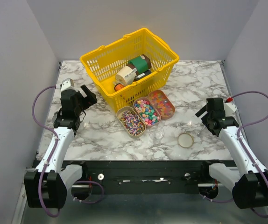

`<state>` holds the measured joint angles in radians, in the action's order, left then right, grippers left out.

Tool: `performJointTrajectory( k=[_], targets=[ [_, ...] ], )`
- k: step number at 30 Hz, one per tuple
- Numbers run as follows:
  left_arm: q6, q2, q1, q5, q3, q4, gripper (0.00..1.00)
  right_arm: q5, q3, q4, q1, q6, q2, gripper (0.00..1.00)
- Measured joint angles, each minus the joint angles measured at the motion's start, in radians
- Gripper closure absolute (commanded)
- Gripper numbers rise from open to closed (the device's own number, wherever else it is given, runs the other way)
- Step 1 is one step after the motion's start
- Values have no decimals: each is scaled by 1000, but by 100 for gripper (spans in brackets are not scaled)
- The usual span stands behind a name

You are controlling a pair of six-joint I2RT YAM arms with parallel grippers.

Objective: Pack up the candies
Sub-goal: Pick up the spatula from the center of the board.

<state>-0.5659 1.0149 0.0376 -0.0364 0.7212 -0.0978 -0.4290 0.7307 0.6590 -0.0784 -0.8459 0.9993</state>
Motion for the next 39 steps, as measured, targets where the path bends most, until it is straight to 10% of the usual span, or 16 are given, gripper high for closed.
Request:
performJointTrajectory(
  k=[22, 39],
  targets=[
    [-101, -81, 0, -56, -73, 46, 1, 86, -2, -10, 0, 40, 121, 9],
    [11, -79, 0, 63, -99, 72, 1, 76, -3, -76, 0, 26, 349, 39]
  ],
)
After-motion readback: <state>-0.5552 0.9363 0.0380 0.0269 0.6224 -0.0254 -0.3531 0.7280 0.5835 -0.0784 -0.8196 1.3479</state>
